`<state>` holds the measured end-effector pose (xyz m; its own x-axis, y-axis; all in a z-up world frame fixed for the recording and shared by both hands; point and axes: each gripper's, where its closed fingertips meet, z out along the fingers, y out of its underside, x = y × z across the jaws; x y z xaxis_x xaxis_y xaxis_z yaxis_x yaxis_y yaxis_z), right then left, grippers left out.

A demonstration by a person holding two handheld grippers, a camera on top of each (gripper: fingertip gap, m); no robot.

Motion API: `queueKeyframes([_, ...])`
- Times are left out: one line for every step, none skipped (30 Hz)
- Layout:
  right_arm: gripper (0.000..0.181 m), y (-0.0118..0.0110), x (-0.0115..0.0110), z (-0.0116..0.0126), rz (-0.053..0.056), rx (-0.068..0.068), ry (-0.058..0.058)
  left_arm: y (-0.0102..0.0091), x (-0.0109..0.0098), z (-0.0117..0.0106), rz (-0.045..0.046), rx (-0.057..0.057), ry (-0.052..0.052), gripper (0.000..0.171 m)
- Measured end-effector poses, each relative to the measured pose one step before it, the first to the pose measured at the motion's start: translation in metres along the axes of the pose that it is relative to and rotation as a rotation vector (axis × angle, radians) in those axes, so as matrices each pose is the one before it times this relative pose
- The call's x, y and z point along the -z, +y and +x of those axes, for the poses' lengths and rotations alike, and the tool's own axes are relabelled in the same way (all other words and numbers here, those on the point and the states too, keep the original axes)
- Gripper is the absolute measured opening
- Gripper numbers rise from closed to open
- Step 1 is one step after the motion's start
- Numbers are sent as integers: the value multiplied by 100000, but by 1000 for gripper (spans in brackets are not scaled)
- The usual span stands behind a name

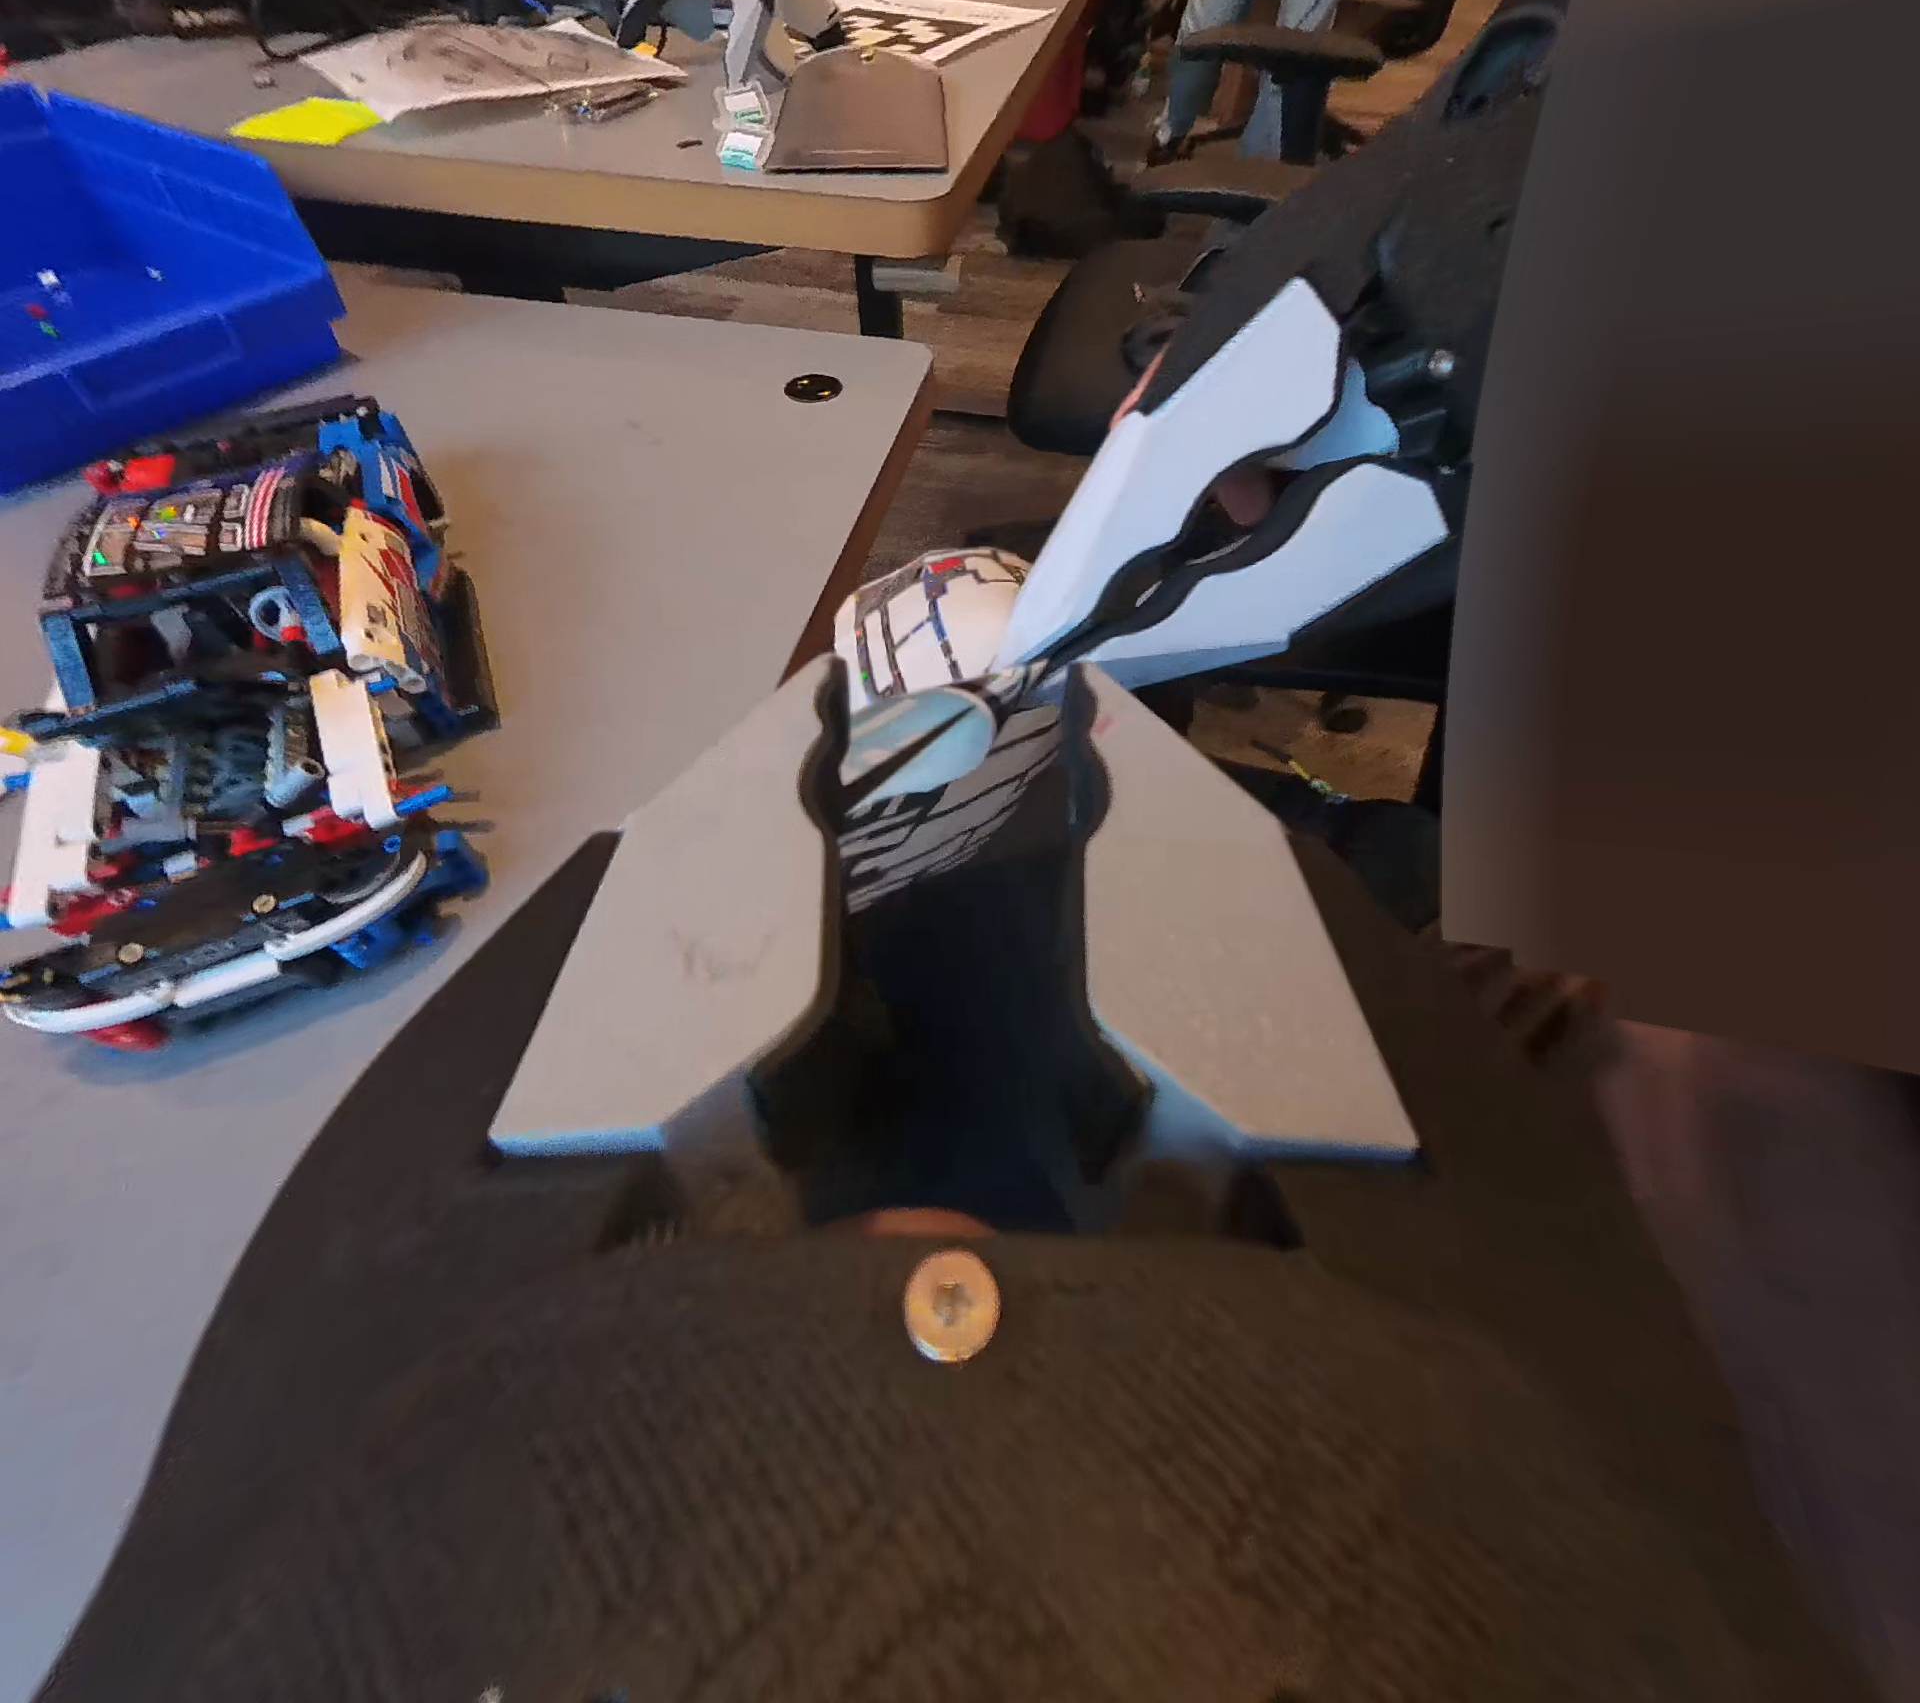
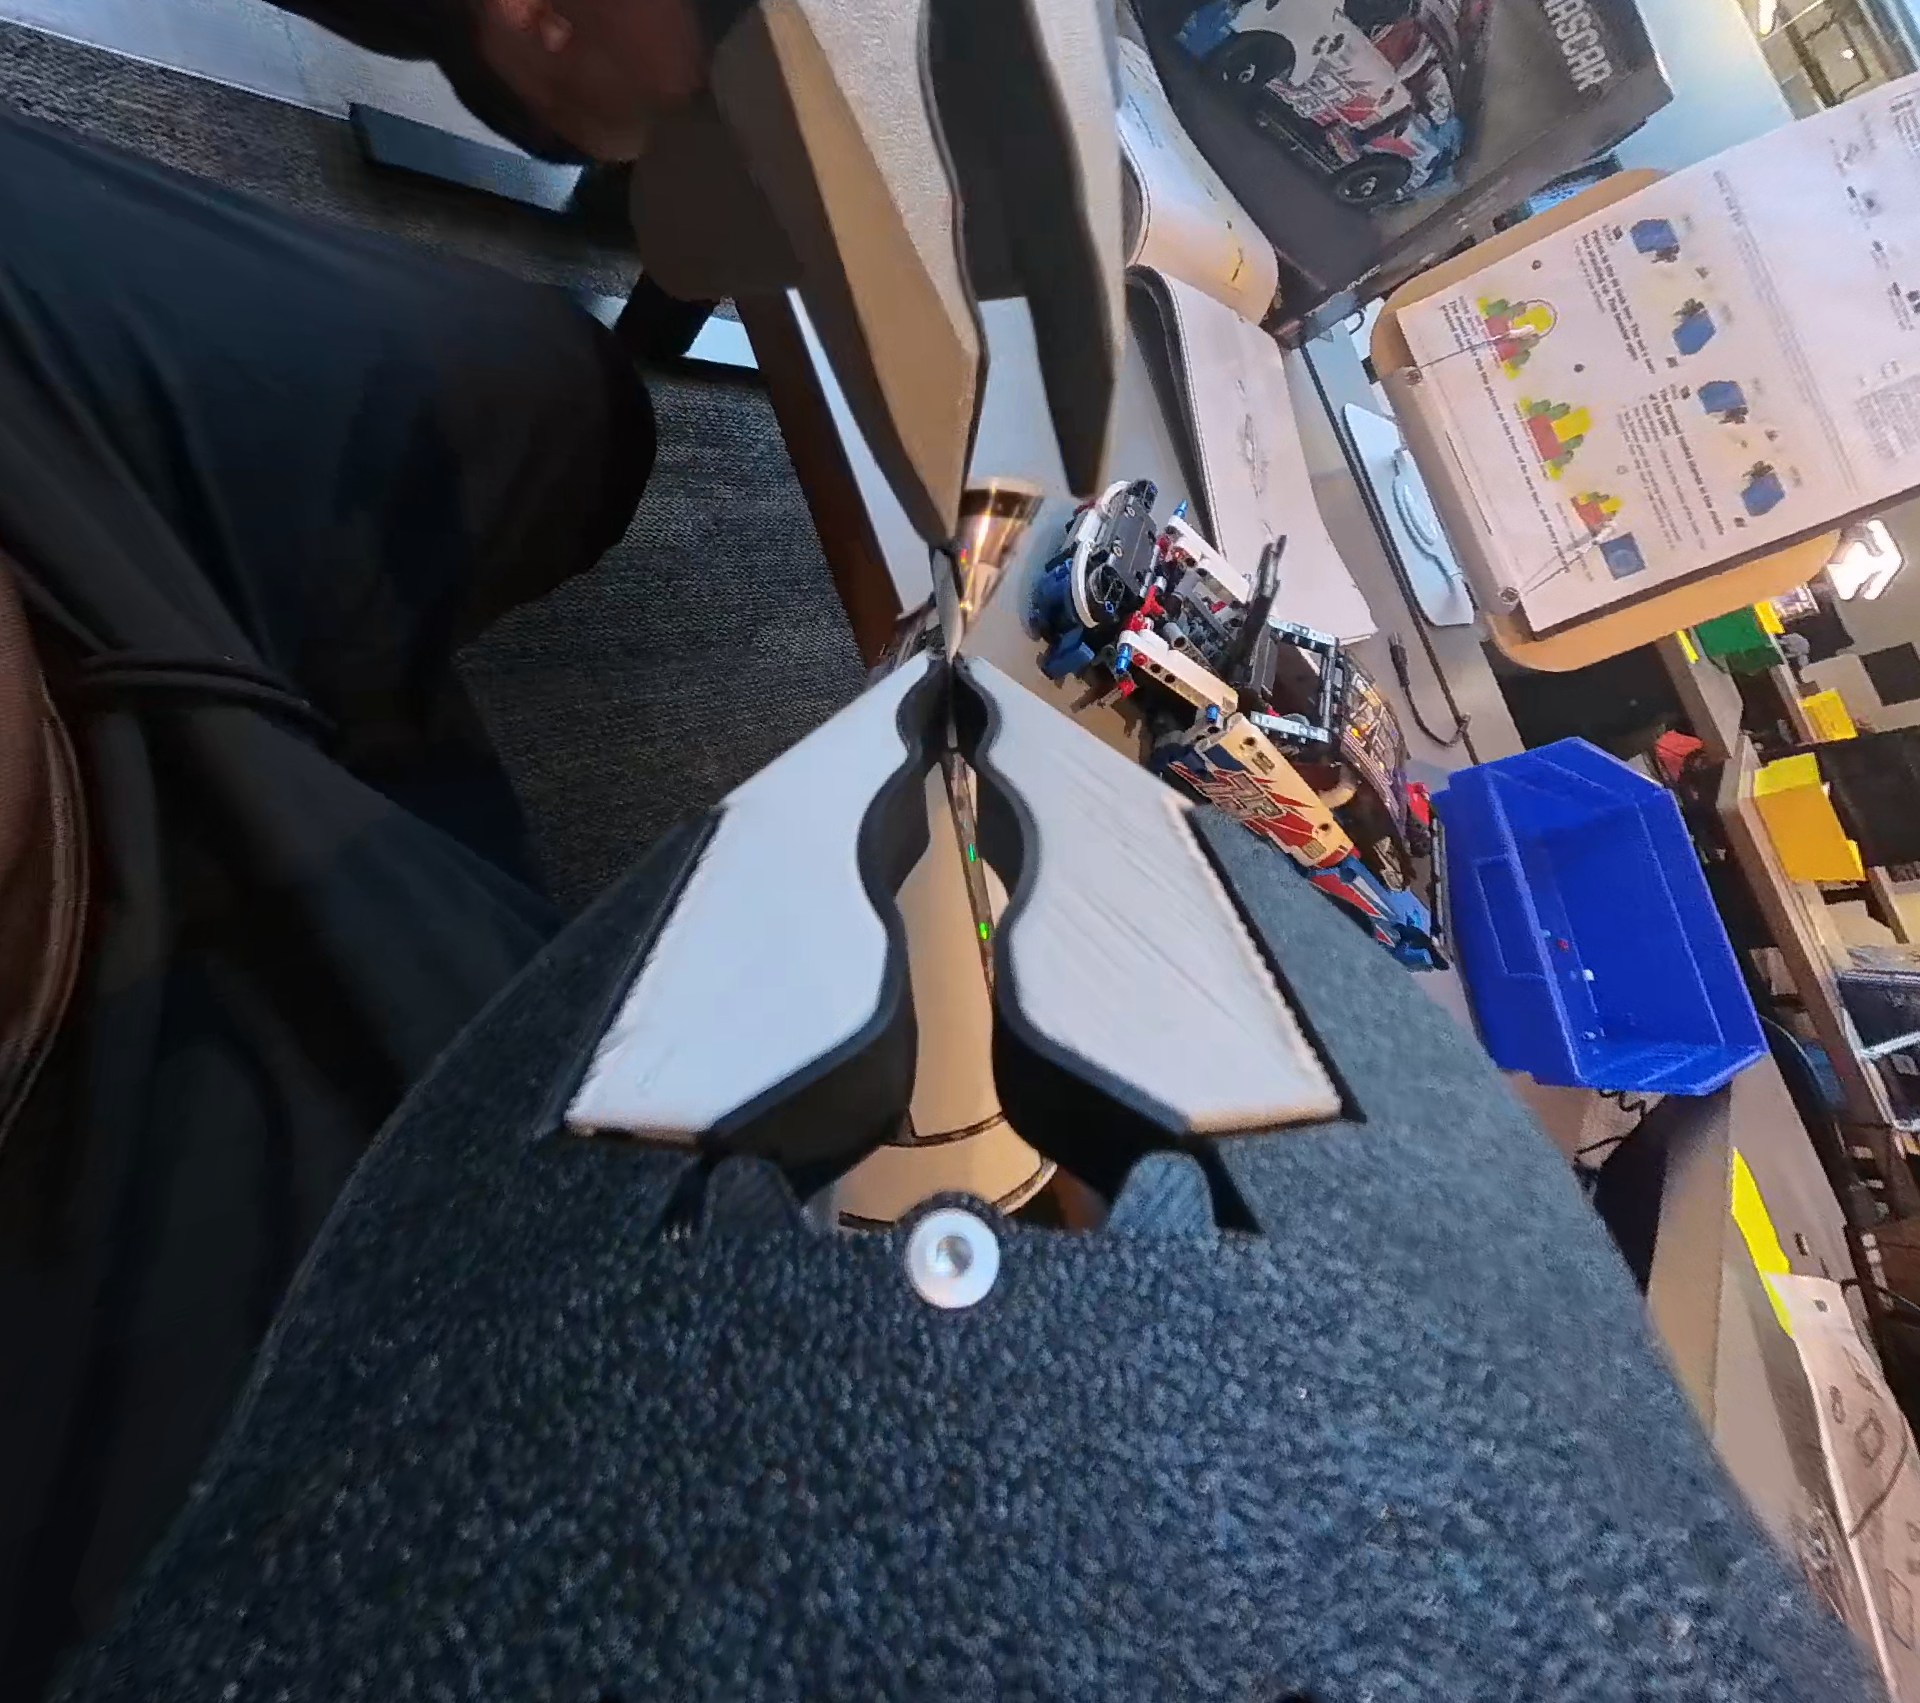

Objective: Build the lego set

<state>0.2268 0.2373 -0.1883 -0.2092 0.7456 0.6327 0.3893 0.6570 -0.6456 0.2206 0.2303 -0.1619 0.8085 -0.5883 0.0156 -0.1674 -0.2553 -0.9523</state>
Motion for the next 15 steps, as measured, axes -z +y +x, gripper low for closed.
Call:
queueKeyframes([0, -128, -9, -135, 501, 216, -408, 159, -85, 148, -949, -3174, -245, 40])
queueKeyframes([0, -108, -18, -160, 419, 266, -638, 351, -137, 65, -2060, -2850, -507, 41])
queueKeyframes([0, -103, -2, -154, 364, 247, -617, 367, -121, 94, -2053, -2530, -8, 40])
queueKeyframes([0, -115, 31, -69, 508, 261, -92, 281, -94, 165, -1421, -1916, 758, 37])
queueKeyframes([0, -119, 39, -58, 540, 124, -240, 103, -26, 111, -485, -880, 809, 35])
queueKeyframes([0, -103, 24, -95, 393, -92, -599, -23, 36, 100, 368, -113, 1026, 33])
queueKeyframes([0, -63, 7, -58, 266, 99, -267, -53, 51, 59, 457, 436, 1041, 32])
queueKeyframes([0, -45, 6, -57, 154, 568, 18, -34, 59, 182, 318, 873, 2097, 33])
queueKeyframes([0, -26, -25, -74, -44, 622, -62, -21, 58, 257, 283, 1480, 2817, 31])
queueKeyframes([0, -20, -22, -47, -114, 300, 78, 29, 59, 81, 109, 1787, 1784, 26])
queueKeyframes([0, -48, -15, -14, 194, 103, 101, 35, 62, -43, 402, 1136, 779, 21])
queueKeyframes([0, -43, 1, -29, 189, -25, -119, -26, 27, 36, 786, 1049, 980, 20])
queueKeyframes([0, 8, 0, 7, -83, -102, -16, 61, -30, 74, 80, 1121, 1035, 18])
queueKeyframes([0, 33, 5, 60, -142, 62, 389, 42, -65, 93, 135, 886, 940, 17])
queueKeyframes([0, 35, 21, 75, -107, 173, 475, 48, -77, 46, 37, 770, 613, 17])
